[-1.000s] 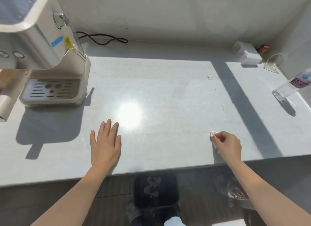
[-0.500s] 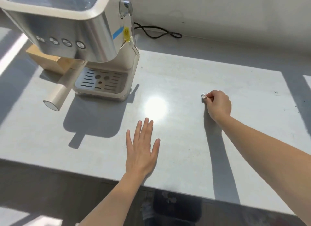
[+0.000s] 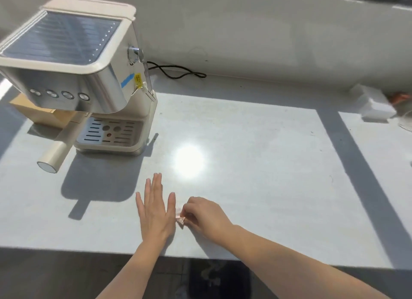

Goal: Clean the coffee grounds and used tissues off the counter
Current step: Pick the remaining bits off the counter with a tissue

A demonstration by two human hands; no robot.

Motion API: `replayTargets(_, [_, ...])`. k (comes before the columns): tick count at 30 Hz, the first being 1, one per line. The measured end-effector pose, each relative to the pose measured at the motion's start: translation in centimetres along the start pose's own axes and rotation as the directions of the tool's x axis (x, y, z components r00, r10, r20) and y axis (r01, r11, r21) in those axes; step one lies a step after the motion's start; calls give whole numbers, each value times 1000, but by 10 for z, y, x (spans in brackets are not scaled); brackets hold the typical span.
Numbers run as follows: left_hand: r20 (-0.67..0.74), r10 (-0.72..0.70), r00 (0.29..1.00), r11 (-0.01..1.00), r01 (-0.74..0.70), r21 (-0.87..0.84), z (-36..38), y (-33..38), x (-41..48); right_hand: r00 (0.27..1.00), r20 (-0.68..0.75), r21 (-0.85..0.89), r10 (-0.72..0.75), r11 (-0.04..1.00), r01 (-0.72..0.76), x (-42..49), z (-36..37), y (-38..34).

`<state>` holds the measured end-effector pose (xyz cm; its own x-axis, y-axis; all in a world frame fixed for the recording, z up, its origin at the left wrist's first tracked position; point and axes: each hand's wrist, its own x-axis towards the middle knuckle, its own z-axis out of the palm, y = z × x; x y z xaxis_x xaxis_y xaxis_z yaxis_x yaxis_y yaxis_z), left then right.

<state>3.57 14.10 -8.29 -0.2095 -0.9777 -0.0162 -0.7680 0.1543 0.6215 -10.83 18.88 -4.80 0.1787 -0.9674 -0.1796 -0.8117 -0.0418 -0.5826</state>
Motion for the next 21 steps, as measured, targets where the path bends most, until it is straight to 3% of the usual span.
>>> replayTargets(5, [165,130,978,992,-127,-28,-5,16,-25,992,-11,23,126,992,-125,-63,17,-1])
replayTargets(9, [191,187,964,981,-172,-95,-17,26,-60,980,-73,44,183,983,-181,-100,24,0])
replayTargets(12, [229,233,945,967,-201,-153,-27,34,-92,934,-157,252,320,928,-275,-131,22,3])
replayTargets(15, [367,269,890,963,-240,-123,-27,42,-126,870,-133,517,475,782,-347,-154,18,6])
replayTargets(17, [463,240,853,970,-193,-147,-20,50,-147,882,-57,595,468,725,-346,-167,18,8])
replayTargets(21, [508,66,859,923,141,-359,7,64,-170,903,43,703,428,629,-332,-191,19,18])
